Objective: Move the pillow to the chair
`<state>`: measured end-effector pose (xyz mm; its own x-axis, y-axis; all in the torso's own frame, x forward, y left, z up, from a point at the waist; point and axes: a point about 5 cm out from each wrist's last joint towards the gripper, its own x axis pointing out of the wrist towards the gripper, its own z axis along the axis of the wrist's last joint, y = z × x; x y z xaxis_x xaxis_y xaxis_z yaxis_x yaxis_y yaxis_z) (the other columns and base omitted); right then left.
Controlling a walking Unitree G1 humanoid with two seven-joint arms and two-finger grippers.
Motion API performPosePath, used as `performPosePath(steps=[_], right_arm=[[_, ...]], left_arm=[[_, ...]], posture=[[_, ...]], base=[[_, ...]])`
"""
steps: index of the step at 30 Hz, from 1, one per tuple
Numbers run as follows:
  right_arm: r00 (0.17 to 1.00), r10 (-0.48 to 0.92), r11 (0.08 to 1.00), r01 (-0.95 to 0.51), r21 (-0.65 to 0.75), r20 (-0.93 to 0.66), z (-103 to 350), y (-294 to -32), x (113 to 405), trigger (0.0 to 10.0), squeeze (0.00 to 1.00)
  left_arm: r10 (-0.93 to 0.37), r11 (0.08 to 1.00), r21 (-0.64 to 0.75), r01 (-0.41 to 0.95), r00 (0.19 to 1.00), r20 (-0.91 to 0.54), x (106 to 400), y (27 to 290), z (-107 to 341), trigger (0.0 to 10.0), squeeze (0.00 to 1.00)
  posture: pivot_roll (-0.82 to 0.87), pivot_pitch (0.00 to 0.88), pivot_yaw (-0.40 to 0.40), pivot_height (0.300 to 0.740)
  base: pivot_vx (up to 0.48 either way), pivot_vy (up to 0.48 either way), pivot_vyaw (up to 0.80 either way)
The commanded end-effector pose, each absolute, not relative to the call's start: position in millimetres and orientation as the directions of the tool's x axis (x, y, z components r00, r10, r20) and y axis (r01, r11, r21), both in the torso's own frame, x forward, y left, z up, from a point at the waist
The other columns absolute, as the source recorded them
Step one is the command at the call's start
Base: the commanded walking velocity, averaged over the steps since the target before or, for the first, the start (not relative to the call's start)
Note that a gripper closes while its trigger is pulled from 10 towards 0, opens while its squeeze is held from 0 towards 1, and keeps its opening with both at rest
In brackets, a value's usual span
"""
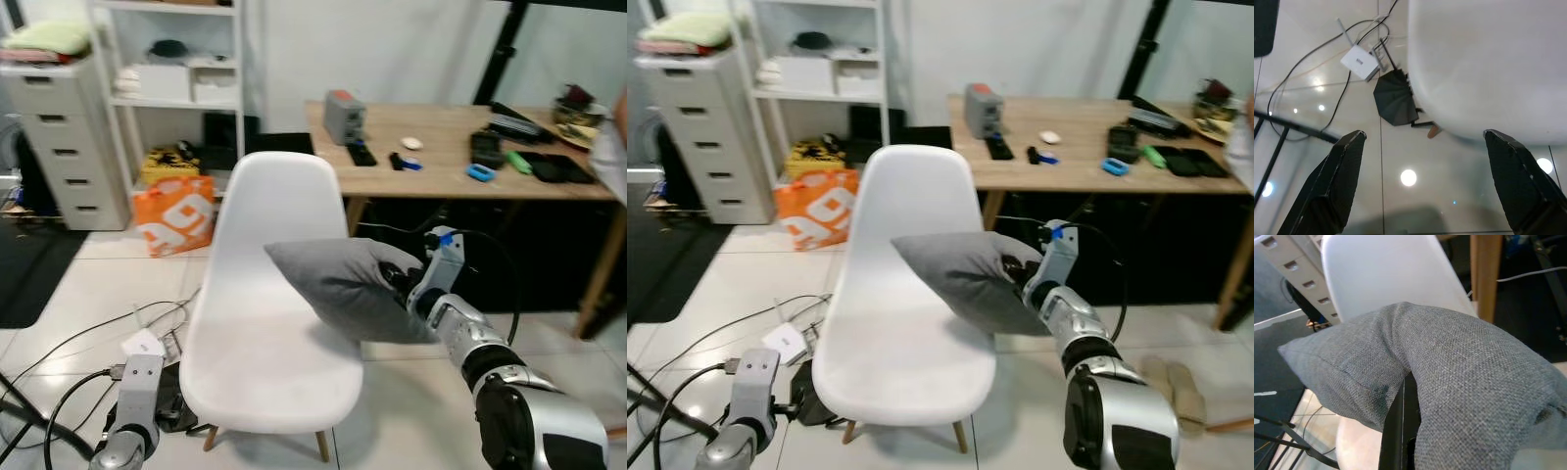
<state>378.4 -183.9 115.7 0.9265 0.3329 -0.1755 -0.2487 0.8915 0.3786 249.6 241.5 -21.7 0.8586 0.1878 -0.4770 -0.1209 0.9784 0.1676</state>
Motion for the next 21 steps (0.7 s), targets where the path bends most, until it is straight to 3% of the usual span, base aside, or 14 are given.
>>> performPosePath(steps=[1,5,12,21], right_arm=[[0.935,0.334,0.892,-0.271,0.361,-0.123,129.9,-185.6,384.0,10.0,0.00],[0.934,0.340,0.890,-0.281,0.359,-0.110,131.5,-184.6,384.5,10.0,0.00],[0.933,0.343,0.889,-0.285,0.358,-0.109,132.3,-183.5,385.0,10.0,0.00],[0.936,0.335,0.890,-0.278,0.362,-0.104,133.1,-185.4,385.1,10.0,0.00]], left_arm=[[0.169,0.981,0.164,-0.099,0.854,-0.493,247.9,238.6,-24.4,10.0,0.00],[0.161,0.983,0.156,-0.094,0.853,-0.496,247.7,237.7,-24.9,10.0,0.00],[0.153,0.984,0.154,-0.086,0.853,-0.499,248.0,236.6,-25.1,10.0,0.00],[0.180,0.982,0.147,-0.122,0.851,-0.494,248.7,240.3,-23.6,10.0,0.00]], posture=[[-0.16,0.040,-0.048,0.740],[-0.16,0.038,-0.049,0.740],[-0.16,0.040,-0.050,0.740],[-0.16,0.046,-0.048,0.740]], base=[[0.000,0.000,-0.74],[0.000,0.000,-0.19],[0.000,-0.480,0.00],[0.000,0.000,0.00]])
